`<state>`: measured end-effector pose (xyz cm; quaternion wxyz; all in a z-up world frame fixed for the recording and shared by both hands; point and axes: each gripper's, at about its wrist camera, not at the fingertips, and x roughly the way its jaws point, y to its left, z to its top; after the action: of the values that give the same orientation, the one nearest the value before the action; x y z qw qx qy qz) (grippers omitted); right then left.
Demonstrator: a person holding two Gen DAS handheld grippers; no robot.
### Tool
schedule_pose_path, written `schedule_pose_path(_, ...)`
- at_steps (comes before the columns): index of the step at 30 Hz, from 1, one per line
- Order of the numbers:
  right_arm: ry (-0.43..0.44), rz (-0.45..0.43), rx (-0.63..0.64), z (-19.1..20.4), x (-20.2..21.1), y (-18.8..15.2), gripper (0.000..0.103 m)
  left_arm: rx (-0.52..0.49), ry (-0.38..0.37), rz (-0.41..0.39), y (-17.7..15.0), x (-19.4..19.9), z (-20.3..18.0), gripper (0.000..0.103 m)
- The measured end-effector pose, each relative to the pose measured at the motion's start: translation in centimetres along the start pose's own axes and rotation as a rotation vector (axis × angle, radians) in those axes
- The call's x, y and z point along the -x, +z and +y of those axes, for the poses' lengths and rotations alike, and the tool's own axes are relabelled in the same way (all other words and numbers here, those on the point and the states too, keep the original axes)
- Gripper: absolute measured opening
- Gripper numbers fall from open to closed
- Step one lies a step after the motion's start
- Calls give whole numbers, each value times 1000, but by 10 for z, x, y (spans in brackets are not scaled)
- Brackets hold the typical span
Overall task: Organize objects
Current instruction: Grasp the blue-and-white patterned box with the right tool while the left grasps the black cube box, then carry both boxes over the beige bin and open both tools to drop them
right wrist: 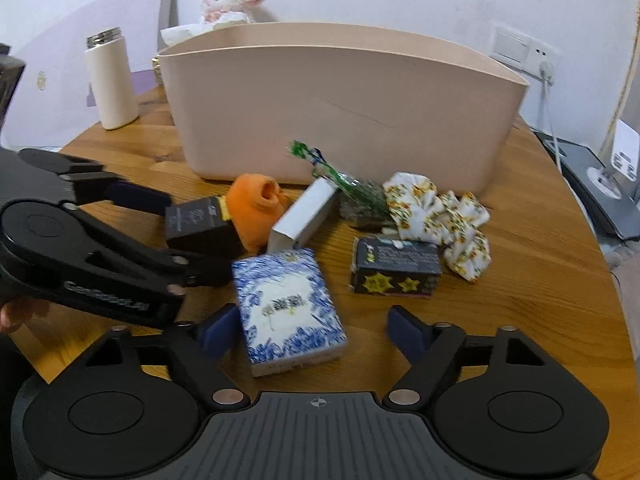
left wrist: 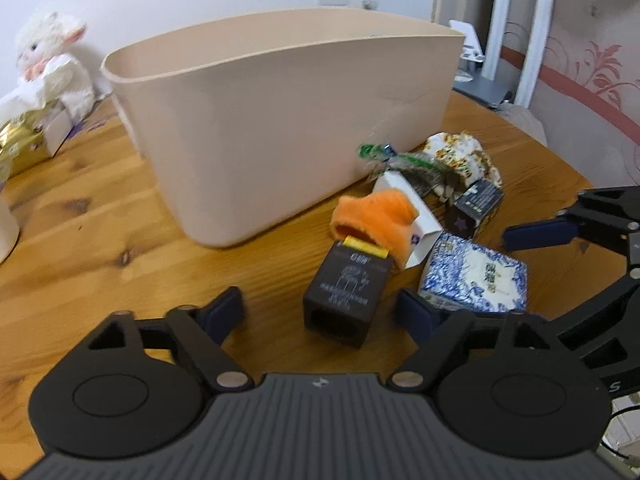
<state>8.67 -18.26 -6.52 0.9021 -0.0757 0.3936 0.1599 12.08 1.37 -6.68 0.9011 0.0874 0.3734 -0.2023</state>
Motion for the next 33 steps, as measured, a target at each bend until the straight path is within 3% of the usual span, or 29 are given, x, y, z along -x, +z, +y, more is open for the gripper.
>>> schedule_pose_path(3, 28, -8, 16, 3, 0, 2, 60, -20, -25, -11, 2, 1, -4, 62)
schedule_pose_path(4, 37, -9, 23, 4, 0, 3, 50, -24, -30, -11, 3, 1, -6, 56)
schedule_pose_path(5, 48, -10, 27, 5, 0, 3, 45, -25, -37, -9, 3, 1, -6, 46)
schedule_pose_path(7, 46, -7, 31, 6, 1, 3, 42, -21, -44, -4, 4, 2, -8, 34)
schedule_pose_path(16, 24, -50, 2, -5, 28, 0, 42, 50, 5, 22, -1, 27, -3, 34)
schedule_pose_path(27, -49, -214, -19, -29, 78, 18, 42, 68, 101, -125, 25, 93, -6, 34)
schedule_pose_path(33, -55, -295, -52, -43, 87, 41, 43, 89, 150, -181, 52, 108, 2, 34)
